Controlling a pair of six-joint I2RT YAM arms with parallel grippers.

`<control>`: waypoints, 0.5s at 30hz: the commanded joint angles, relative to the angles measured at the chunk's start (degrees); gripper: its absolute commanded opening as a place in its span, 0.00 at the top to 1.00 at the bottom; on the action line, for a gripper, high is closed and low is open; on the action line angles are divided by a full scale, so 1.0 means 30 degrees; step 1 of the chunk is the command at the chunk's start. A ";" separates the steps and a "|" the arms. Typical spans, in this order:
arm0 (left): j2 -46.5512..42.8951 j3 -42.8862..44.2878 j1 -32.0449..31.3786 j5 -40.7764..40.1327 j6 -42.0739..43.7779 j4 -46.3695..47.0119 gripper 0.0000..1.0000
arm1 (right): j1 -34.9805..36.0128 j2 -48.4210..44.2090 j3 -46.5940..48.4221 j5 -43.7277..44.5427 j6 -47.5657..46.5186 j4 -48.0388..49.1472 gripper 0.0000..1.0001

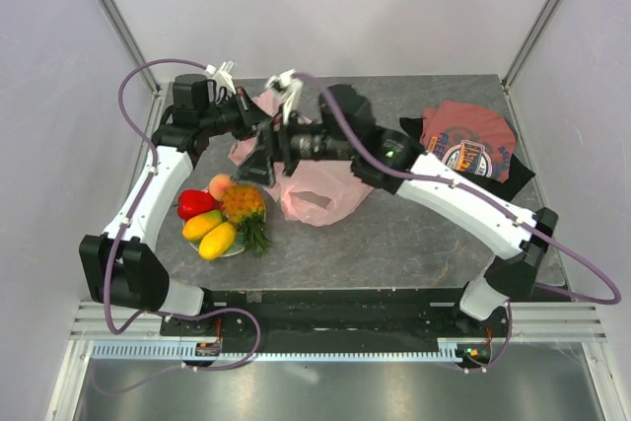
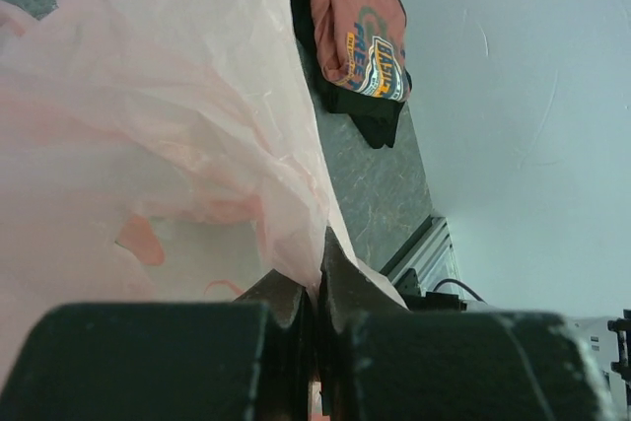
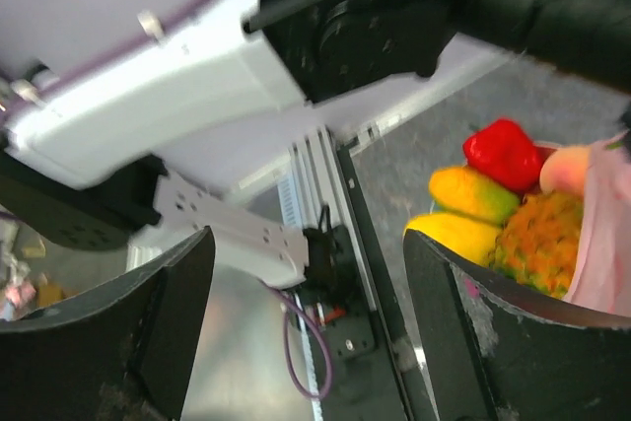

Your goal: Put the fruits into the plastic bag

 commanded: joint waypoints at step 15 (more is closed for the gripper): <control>0.0565 0.1388 0.0684 0.0902 0.2499 -0.1026 0.98 | 0.3176 0.6119 0.0154 0.6857 -0.5567 -0.7903 0.28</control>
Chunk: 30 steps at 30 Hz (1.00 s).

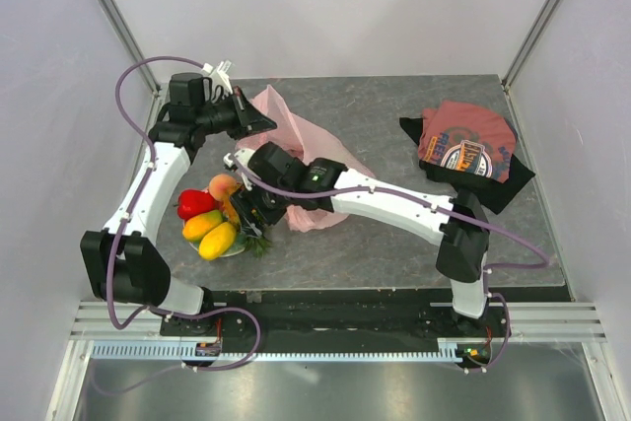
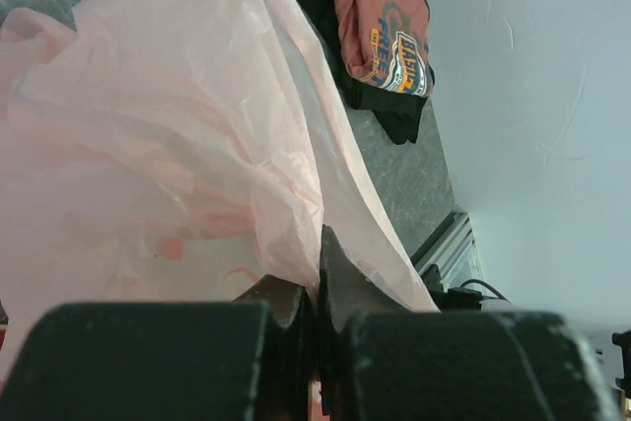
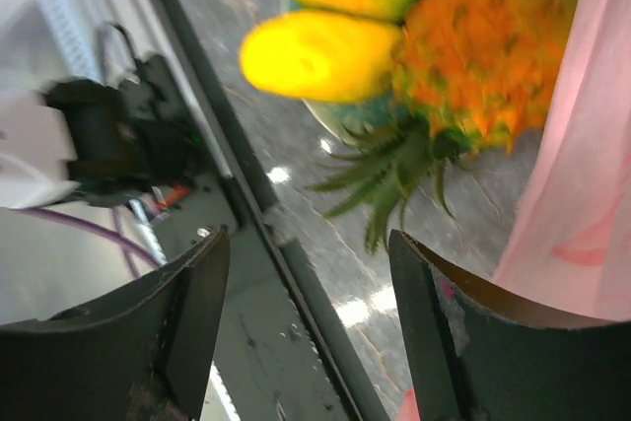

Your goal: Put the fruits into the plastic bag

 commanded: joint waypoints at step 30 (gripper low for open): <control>-0.0172 0.0643 0.0145 0.1014 0.0961 -0.0394 0.98 | 0.1471 0.2891 -0.1580 0.4888 -0.1725 0.0806 0.45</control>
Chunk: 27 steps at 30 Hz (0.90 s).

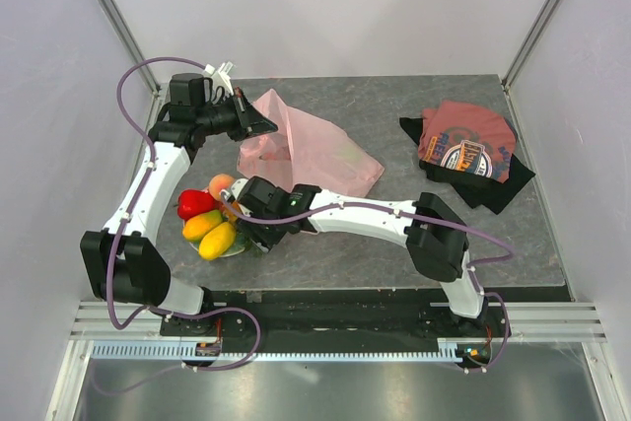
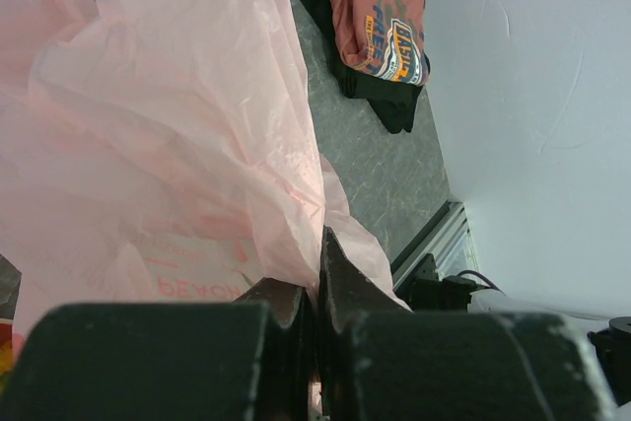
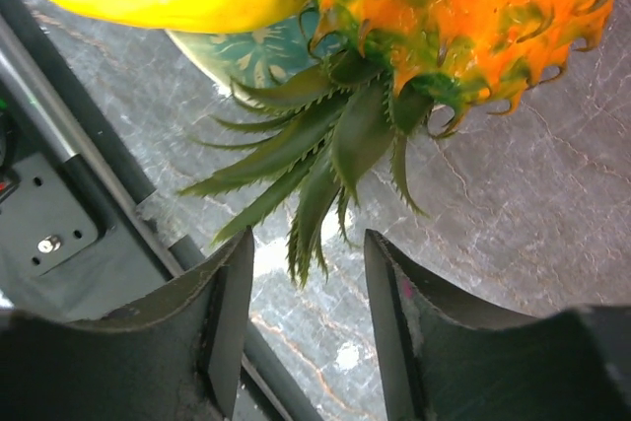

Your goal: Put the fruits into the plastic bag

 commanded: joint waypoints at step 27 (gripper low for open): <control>-0.0363 0.0102 0.0079 0.0738 0.0853 0.0166 0.98 | 0.0204 -0.0654 -0.0029 0.1972 -0.0122 0.0727 0.94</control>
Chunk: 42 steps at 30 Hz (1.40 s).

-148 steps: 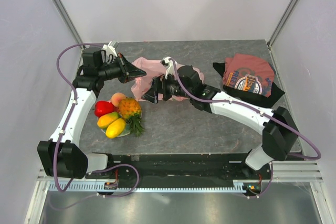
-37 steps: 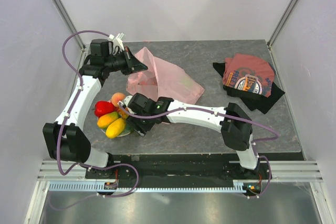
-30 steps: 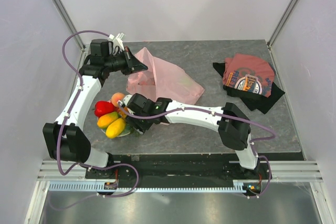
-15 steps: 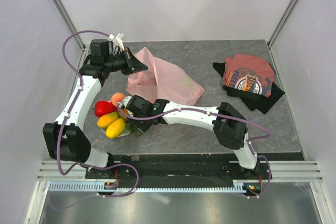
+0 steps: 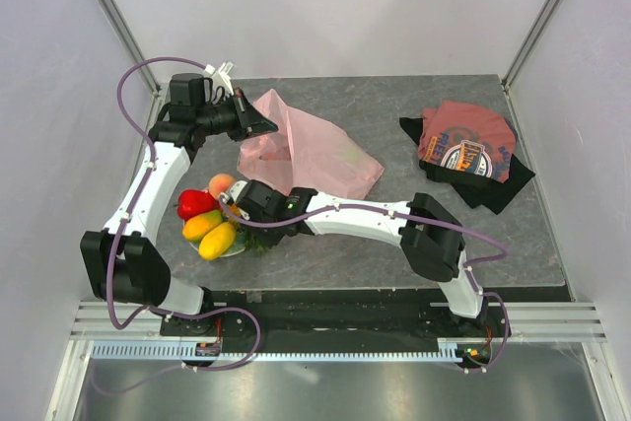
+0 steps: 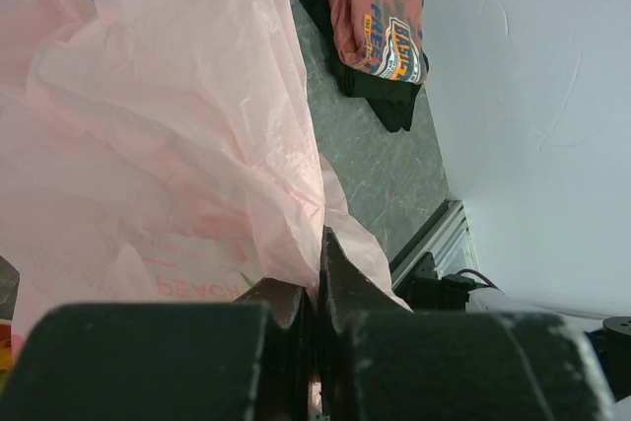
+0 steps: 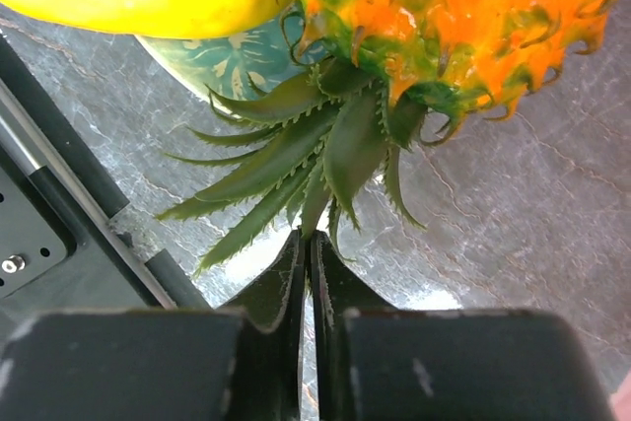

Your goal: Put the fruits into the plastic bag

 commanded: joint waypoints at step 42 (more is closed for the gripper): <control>0.0575 0.1567 0.0079 0.1316 0.0904 -0.0010 0.98 | -0.0300 -1.1256 -0.3310 -0.4327 0.3124 0.0282 1.00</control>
